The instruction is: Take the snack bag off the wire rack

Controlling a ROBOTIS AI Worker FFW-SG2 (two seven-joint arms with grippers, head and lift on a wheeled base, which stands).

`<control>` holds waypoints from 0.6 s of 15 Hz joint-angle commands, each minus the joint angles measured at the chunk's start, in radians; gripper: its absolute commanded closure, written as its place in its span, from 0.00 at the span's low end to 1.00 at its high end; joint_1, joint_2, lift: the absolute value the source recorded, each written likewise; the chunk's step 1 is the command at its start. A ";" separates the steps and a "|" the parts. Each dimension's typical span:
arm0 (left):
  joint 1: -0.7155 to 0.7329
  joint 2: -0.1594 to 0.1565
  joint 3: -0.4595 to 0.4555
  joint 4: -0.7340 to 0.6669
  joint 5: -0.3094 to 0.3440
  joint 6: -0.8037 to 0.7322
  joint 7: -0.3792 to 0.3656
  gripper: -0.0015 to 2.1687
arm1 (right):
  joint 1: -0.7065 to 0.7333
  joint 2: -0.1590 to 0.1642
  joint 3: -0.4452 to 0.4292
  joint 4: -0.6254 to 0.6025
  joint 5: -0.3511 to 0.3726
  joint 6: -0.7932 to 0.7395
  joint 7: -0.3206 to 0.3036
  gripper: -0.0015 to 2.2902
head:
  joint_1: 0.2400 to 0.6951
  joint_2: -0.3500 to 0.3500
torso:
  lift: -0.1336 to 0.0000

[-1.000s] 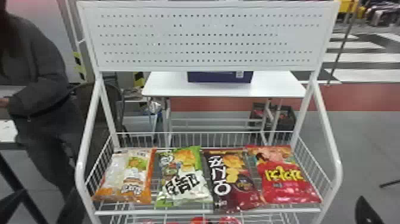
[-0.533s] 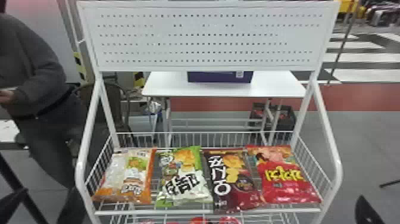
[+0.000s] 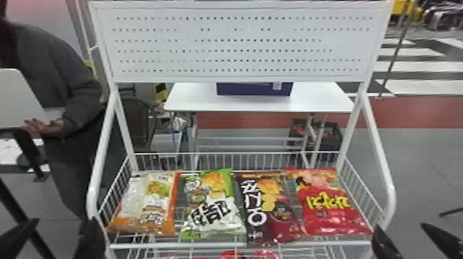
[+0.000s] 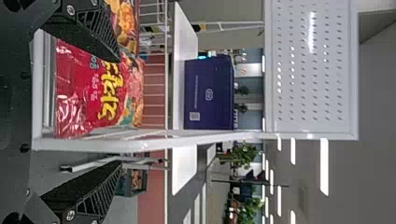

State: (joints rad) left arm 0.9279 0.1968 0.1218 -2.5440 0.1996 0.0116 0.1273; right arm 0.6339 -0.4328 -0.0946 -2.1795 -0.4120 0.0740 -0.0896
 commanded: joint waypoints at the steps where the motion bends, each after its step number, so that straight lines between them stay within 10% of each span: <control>1: 0.005 0.000 -0.008 -0.001 -0.011 0.000 0.000 0.08 | -0.160 0.020 0.085 0.086 0.022 0.103 0.028 0.05 | 0.57 0.50 | 1.00; 9: 0.022 0.000 -0.016 -0.004 -0.028 -0.012 0.002 0.08 | -0.497 0.094 0.243 0.438 0.090 0.119 0.082 0.05 | 0.57 0.50 | 1.00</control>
State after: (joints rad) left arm 0.9484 0.1949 0.1073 -2.5495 0.1749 0.0000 0.1285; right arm 0.1808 -0.3423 0.1362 -1.7979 -0.3217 0.1902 -0.0090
